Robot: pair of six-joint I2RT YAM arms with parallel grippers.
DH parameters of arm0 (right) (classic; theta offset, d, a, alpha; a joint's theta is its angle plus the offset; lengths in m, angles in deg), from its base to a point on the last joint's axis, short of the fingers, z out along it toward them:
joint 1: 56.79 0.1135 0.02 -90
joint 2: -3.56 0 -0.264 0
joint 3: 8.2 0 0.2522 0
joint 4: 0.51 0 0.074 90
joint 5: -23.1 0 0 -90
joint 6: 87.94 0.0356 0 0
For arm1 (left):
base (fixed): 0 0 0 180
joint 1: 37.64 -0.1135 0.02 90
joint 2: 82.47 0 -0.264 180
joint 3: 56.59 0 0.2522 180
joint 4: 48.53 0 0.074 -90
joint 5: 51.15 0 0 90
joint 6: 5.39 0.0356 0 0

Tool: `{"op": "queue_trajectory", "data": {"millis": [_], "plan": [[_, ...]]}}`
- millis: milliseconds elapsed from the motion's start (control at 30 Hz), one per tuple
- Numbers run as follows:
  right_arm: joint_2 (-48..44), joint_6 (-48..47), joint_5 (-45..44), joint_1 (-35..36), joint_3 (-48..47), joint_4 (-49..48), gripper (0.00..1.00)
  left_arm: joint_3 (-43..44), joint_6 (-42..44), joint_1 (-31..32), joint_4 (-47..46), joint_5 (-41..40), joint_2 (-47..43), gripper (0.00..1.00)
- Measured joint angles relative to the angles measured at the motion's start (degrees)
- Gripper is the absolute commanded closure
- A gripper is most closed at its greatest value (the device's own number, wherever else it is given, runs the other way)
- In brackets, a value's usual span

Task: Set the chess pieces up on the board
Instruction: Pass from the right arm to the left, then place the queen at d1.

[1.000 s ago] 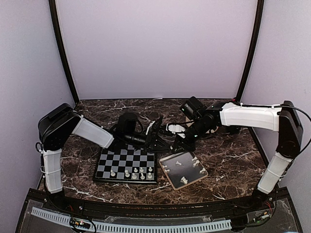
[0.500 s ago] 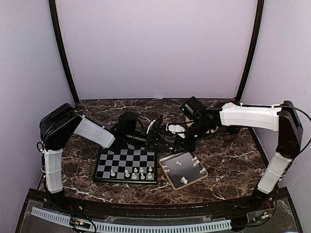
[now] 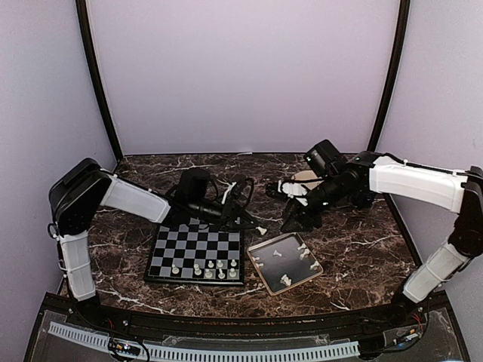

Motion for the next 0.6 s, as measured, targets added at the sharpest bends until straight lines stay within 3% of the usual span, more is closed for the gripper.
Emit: {"op": "queue_trajectory", "data": {"millis": [167,333,600], "plan": [[-9.5,-0.2,0.5,-4.9,5.7,-0.9,0.54,1.0,15.3,-2.0,21.7,-8.0,-11.8,0.92],[-10.2,0.1,0.5,-8.0,12.7,-2.6,0.54,1.0,31.0,-2.1,40.4,-21.3,-26.3,0.92],[-7.5,0.3,1.7,-9.0,14.8,-5.2,0.54,-4.7,35.5,0.3,58.5,-41.1,-40.9,0.91]]}}
